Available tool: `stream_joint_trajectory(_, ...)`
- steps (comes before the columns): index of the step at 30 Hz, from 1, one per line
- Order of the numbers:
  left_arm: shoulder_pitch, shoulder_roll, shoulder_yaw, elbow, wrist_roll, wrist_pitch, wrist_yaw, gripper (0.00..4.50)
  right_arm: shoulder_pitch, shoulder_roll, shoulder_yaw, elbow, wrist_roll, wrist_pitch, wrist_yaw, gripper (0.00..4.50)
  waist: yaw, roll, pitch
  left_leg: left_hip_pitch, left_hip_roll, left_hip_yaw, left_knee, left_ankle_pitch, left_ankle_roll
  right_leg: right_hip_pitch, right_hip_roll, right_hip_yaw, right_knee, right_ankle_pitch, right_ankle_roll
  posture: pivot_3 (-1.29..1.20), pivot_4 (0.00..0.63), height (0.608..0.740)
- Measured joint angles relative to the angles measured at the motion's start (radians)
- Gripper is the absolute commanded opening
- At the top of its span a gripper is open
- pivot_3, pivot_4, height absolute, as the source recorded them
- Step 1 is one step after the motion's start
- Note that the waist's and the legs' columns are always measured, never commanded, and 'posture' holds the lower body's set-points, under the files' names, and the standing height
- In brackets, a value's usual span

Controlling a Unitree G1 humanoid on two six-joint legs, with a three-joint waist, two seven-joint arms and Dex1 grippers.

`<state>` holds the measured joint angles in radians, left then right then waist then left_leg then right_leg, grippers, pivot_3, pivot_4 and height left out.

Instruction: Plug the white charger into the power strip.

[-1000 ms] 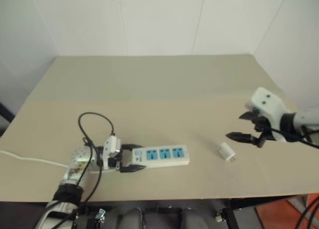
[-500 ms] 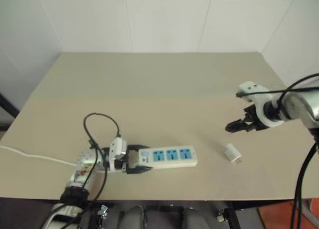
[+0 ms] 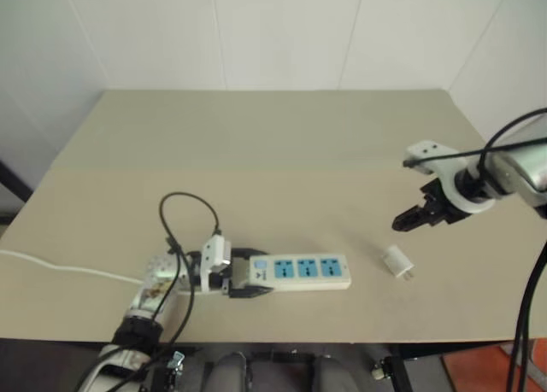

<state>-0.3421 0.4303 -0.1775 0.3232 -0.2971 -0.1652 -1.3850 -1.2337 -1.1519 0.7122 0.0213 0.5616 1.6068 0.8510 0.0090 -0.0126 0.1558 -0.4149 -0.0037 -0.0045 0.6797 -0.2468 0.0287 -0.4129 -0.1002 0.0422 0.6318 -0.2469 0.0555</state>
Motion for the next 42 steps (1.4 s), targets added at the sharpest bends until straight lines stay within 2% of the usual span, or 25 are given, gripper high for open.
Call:
stream_joint_trajectory(11,0.006,0.011,-0.005,-0.014,0.000,0.008,0.010,3.29,-0.049,0.029,0.077,0.042,0.014,0.000,0.055,4.50,-0.003,0.000,0.000,0.000,0.001,0.000,0.000,0.000,0.000,0.000,0.001,0.000,0.000,0.000,0.000,0.00,0.150,0.740)
stream_joint_trajectory(21,0.028,0.019,-0.012,-0.045,0.001,0.007,0.037,3.29,-0.025,0.082,0.087,0.055,0.059,0.000,0.015,4.50,-0.003,0.001,-0.001,0.000,0.001,0.000,0.000,0.000,0.000,0.000,0.001,0.000,0.001,0.000,0.000,0.00,0.150,0.740)
stream_joint_trajectory(29,0.035,0.030,-0.018,-0.056,0.001,-0.001,0.050,3.29,0.099,0.119,0.027,0.071,0.089,0.000,-0.079,4.50,-0.006,0.001,-0.001,0.000,0.001,0.000,0.000,0.000,0.000,0.000,0.001,0.000,0.001,0.000,0.000,0.00,0.150,0.740)
stream_joint_trajectory(42,0.036,0.036,-0.021,-0.055,0.001,-0.004,0.055,3.29,0.165,0.193,-0.048,0.126,0.111,0.000,-0.192,4.50,-0.010,0.002,-0.001,0.002,0.001,0.000,0.000,0.000,0.000,0.001,0.002,0.000,0.001,0.000,0.000,0.00,0.150,0.740)
